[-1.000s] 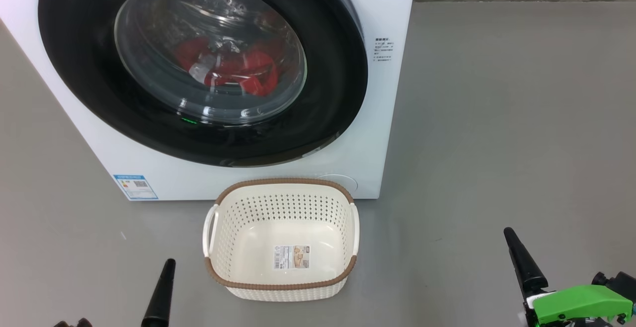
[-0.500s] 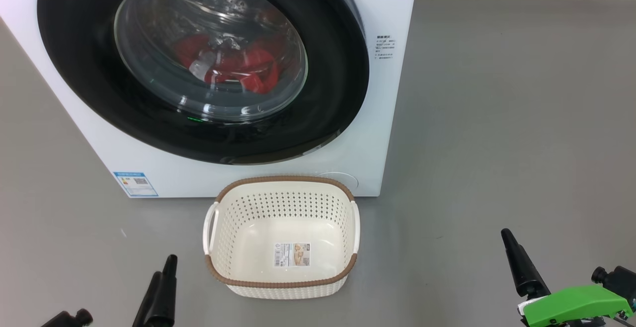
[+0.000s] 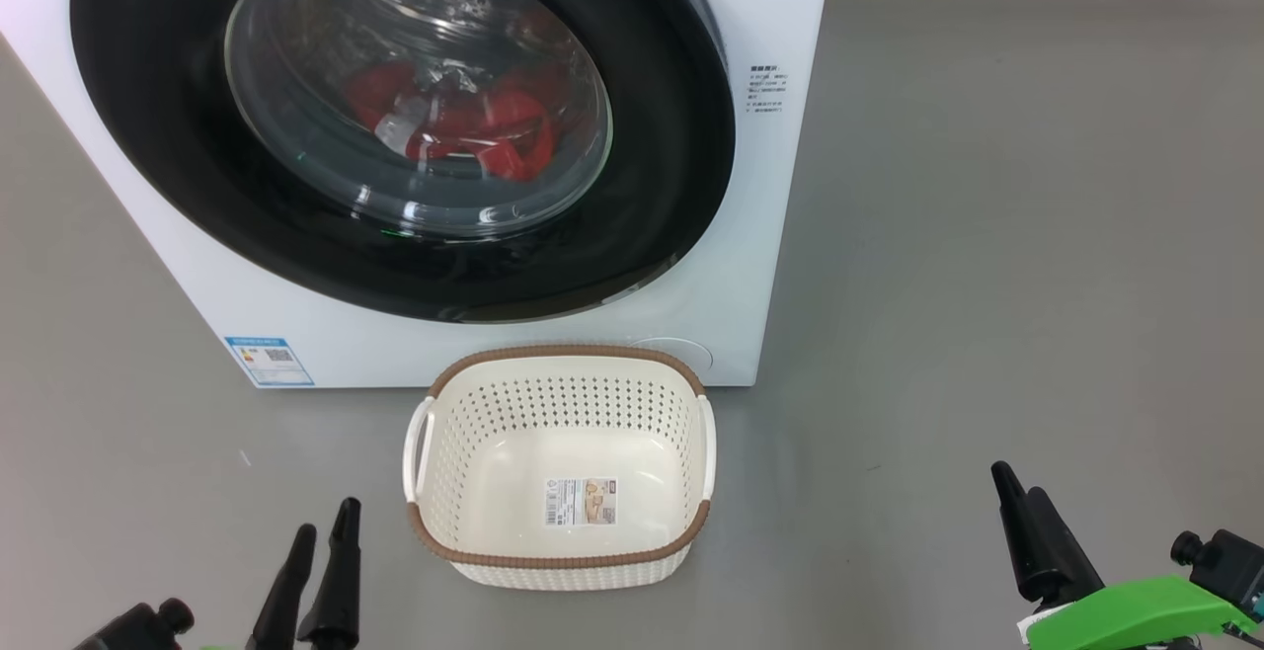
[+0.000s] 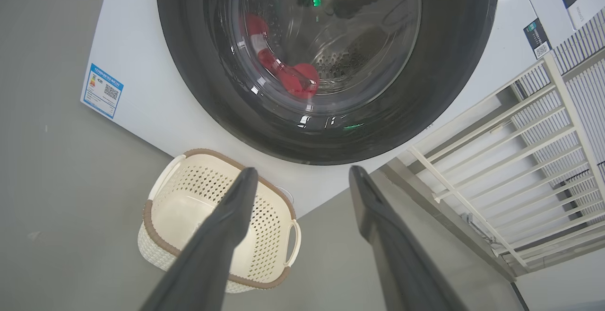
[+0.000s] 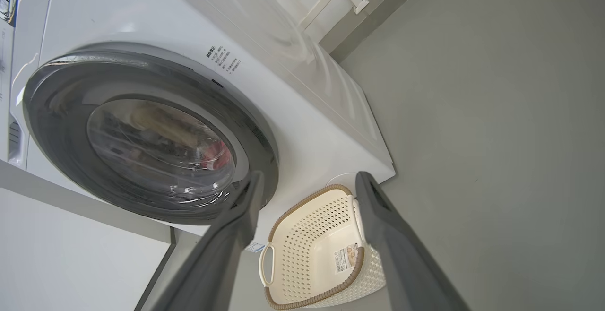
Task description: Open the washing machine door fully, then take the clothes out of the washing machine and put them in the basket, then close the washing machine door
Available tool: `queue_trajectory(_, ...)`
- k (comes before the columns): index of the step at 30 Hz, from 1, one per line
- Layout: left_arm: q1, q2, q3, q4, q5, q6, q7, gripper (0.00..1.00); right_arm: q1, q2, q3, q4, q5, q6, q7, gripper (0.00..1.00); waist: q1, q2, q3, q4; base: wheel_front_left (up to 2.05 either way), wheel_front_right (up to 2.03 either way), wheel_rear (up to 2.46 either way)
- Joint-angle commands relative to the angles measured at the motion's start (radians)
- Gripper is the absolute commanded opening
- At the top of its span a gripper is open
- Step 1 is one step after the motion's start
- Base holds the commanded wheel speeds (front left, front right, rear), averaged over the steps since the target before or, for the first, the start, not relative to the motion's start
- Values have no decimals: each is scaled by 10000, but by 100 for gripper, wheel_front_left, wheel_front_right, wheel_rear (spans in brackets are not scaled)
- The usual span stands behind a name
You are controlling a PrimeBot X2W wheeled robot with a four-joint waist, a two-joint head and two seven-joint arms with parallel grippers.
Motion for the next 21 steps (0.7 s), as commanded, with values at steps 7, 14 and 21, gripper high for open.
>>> queue_trajectory(7, -75, 225, 78, -457, 1076, 39, -310, 100, -48, -191, 173, -400, -918, 4, -302, 100, -1, -1, 25, 6, 0, 0, 0)
queue_trajectory(14, -74, 256, 68, -597, 1904, 49, -517, 100, 19, -202, 201, -504, -1591, 5, -508, 100, -1, -1, 106, 11, 0, 0, 0)
queue_trajectory(21, -19, 271, 43, -731, 2756, 42, -725, 100, 122, -212, 230, -625, -2252, 5, -715, 100, -1, -1, 144, 11, 0, 0, 0)
